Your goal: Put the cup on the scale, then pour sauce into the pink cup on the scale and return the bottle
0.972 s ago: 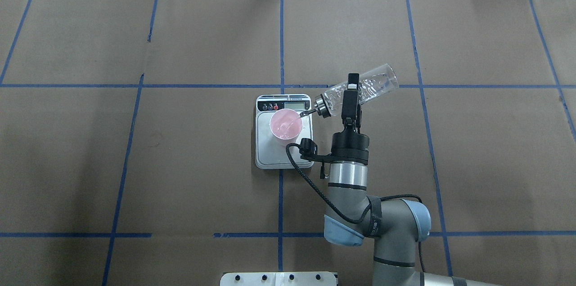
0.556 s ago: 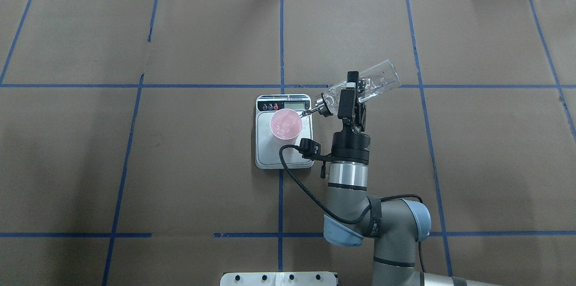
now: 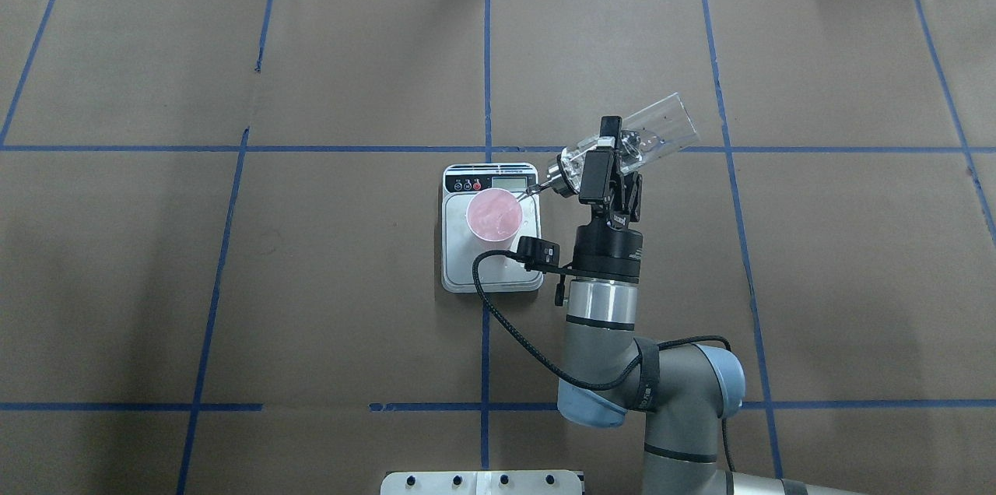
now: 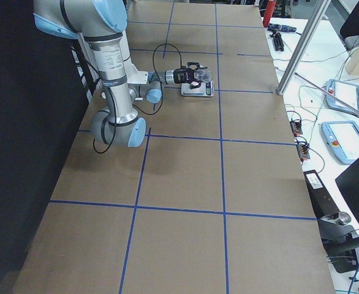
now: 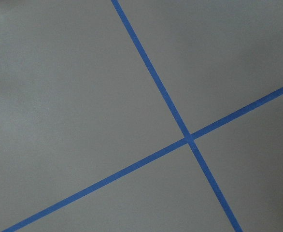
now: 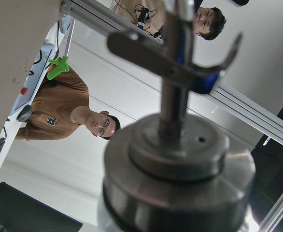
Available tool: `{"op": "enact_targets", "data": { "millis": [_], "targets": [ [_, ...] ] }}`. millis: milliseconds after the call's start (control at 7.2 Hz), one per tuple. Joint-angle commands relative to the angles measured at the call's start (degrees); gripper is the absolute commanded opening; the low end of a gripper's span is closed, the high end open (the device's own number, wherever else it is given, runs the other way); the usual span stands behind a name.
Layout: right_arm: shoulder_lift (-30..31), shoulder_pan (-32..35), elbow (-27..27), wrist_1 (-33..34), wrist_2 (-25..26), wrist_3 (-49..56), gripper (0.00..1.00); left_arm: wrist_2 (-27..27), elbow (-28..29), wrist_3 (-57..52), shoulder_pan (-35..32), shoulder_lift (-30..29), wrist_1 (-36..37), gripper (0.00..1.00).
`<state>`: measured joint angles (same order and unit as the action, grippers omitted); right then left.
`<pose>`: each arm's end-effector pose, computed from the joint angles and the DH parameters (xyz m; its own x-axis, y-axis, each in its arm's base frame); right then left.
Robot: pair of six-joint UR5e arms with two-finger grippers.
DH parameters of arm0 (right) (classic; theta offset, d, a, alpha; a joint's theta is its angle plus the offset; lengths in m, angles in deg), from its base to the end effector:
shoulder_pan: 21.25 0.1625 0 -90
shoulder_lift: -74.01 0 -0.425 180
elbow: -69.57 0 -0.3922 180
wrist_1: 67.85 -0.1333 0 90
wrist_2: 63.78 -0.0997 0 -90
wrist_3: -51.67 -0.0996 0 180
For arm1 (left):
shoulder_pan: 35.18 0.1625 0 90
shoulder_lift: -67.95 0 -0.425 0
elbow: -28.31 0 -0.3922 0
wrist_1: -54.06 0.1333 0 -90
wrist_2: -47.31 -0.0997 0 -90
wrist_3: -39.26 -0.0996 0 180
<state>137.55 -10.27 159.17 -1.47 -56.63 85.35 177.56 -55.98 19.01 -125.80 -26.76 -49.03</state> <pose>-0.5416 -0.3415 0.2866 0.2460 0.1532 -0.9571 0.9273 0.2502 0.2784 -0.0748 -0.5397 0.6464 0.7211 0.4576 -0.5202 -0.2547 0.8733 0.4152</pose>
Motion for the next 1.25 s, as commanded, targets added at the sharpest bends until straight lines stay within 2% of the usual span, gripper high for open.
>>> {"op": "enact_targets", "data": {
  "millis": [0, 278, 417, 833, 1111],
  "targets": [
    [0.0, -0.3, -0.1, -4.1, -0.3, 0.0, 0.0, 0.0, 0.0, 0.0, 0.0, 0.0, 0.0, 1.0],
    [0.7, -0.4, -1.0, -10.0, -1.3, -0.5, 0.0, 0.0, 0.0, 0.0, 0.0, 0.0, 0.0, 1.0],
    [0.7, -0.4, -1.1, -10.5, -2.0, -0.9, 0.0, 0.0, 0.0, 0.0, 0.0, 0.0, 0.0, 1.0],
    [0.7, -0.4, -1.2, -16.7, -6.5, -4.6, 0.0, 0.0, -0.4, 0.0, 0.0, 0.0, 0.1, 1.0],
    [0.7, -0.4, -1.2, -17.1, -9.3, -11.1, 0.0, 0.0, -0.6, 0.0, -0.1, -0.1, 0.1, 1.0]
  ]
}}
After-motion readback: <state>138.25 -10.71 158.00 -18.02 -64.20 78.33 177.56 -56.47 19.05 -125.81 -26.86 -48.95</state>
